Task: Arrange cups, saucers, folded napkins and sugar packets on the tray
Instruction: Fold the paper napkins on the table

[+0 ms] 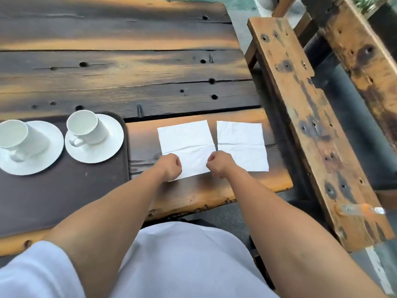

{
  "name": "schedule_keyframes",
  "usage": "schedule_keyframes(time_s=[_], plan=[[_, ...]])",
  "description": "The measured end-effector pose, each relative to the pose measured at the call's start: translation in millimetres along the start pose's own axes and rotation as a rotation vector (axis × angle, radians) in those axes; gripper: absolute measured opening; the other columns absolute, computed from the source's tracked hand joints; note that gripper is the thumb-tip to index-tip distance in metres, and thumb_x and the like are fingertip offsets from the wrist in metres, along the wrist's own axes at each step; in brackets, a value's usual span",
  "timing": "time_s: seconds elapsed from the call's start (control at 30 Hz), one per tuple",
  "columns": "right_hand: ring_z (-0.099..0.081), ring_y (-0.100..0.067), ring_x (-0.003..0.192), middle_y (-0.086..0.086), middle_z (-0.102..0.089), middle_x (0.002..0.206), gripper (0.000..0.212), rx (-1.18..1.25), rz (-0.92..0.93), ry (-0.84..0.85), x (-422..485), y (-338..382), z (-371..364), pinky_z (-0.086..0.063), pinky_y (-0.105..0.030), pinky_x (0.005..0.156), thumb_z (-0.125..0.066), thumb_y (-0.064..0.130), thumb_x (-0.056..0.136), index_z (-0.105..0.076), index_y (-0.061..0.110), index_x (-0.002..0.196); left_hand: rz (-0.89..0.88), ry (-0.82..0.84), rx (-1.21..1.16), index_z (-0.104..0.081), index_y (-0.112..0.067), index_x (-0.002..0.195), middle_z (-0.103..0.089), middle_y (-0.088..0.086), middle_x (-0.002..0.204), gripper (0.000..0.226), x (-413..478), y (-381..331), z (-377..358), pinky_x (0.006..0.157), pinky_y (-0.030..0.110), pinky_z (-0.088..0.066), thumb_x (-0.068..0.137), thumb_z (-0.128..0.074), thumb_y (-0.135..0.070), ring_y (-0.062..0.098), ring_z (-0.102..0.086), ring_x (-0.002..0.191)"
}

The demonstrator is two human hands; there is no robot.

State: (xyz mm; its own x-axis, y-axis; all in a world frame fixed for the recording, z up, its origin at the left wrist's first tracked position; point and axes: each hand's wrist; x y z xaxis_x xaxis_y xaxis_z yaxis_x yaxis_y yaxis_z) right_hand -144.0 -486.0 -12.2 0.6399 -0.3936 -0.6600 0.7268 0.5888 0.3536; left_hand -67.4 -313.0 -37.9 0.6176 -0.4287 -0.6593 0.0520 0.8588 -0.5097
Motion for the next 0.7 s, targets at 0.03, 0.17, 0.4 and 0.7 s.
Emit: schedule_keyframes(time_s=[0.03,0.17,0.4,0.7], plan=[[-0.064,-0.031,0.09,-0.018,-0.068,0.107,0.029,-0.022,0.013,0.002,6,3,1,-0.054,-0.036,0.074,-0.044,0.008,0.085,-0.065,0.003,0.105,0.016,-0.012,-0.015,-0.066,-0.011,0.09,-0.073,0.012,0.099,0.019,4,3,5,0.073,0.031,-0.056,0.088,-0.048,-0.005,0.031,-0.07,0.093],[-0.058,-0.028,0.094,-0.012,-0.06,0.117,0.029,-0.104,0.047,-0.01,35,17,13,-0.052,-0.032,0.078,-0.046,0.013,0.089,-0.06,0.01,0.114,0.06,-0.094,-0.052,-0.067,-0.007,0.095,-0.072,0.013,0.102,0.02,27,13,27,0.077,0.033,-0.054,0.089,-0.048,-0.006,0.032,-0.069,0.095],[-0.063,-0.032,0.101,-0.014,-0.06,0.116,0.032,-0.139,0.036,-0.038,82,31,34,-0.055,-0.039,0.088,-0.05,0.011,0.088,-0.057,0.008,0.119,0.105,-0.225,-0.058,-0.062,-0.014,0.099,-0.066,0.01,0.11,0.018,70,8,50,0.076,0.026,-0.042,0.09,-0.049,-0.006,0.023,-0.056,0.093],[-0.061,-0.029,0.107,-0.005,-0.062,0.124,0.036,-0.101,0.003,-0.146,145,45,44,-0.047,-0.031,0.079,-0.051,0.013,0.091,-0.057,0.018,0.126,0.172,-0.363,-0.023,-0.052,-0.011,0.124,-0.061,0.013,0.118,0.03,110,18,58,0.088,0.042,-0.048,0.096,-0.056,-0.019,0.032,-0.056,0.111]])
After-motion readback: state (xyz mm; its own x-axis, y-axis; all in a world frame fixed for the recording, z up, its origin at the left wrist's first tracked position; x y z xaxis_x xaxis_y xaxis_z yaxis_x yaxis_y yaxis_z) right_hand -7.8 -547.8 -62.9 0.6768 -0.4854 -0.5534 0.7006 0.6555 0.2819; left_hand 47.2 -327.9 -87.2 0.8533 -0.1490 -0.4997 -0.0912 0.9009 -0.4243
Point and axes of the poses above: each hand's wrist, its own x-axis towards the middle knuckle, its own z-axis out of the back of the hand, y = z × x
